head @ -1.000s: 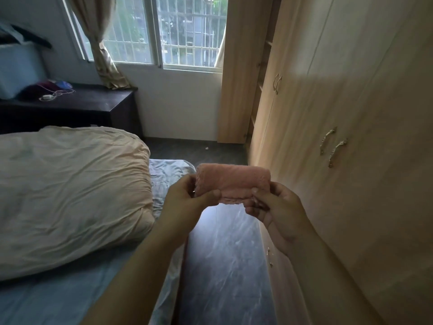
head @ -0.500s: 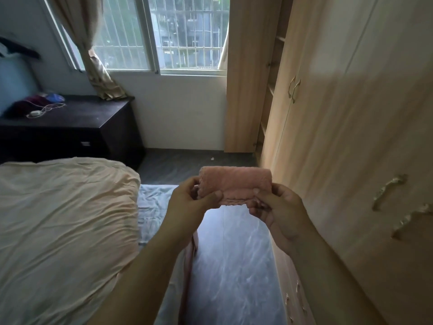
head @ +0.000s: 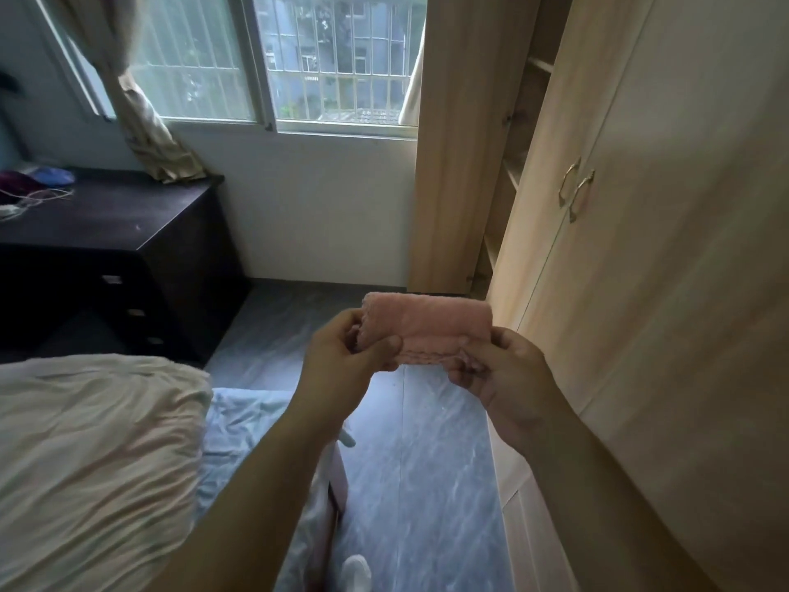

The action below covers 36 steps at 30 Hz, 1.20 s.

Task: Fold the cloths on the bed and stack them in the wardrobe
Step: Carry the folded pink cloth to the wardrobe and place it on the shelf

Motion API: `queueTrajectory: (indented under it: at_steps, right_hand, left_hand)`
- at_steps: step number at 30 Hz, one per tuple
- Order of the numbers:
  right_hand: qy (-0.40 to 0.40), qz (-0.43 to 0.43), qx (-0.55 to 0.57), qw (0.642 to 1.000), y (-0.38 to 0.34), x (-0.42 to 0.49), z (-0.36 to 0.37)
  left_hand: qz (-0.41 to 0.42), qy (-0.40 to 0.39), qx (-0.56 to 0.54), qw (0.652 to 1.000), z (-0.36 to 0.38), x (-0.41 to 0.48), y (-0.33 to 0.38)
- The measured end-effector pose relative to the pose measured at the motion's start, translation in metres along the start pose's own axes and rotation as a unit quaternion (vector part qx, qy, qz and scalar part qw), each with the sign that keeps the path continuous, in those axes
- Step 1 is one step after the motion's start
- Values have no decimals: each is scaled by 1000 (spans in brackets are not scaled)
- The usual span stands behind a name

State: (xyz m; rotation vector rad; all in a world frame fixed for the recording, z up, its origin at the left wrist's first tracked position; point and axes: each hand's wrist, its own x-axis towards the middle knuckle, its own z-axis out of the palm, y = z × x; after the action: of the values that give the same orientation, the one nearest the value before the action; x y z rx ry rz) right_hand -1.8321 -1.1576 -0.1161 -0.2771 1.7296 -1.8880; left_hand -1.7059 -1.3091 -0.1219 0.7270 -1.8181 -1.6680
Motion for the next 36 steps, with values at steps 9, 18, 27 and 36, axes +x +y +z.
queueTrajectory:
  at_steps: [9,18,27,36]
  right_hand:
    - [27,2,-5,1000,-35,166,54]
    - [55,12,-2,998,-58,308,54]
    - [44,45,52,997,-72,467,26]
    - [26,64,65,995,-95,586,44]
  left_hand:
    - [-19,-47,-27,998,-9,192,-2]
    - [-49,-84,-20,995,30,345,-9]
    - [-72,-62,-6,995,98,485,-25]
    - [-88,-51,-28,994,114,610,-38]
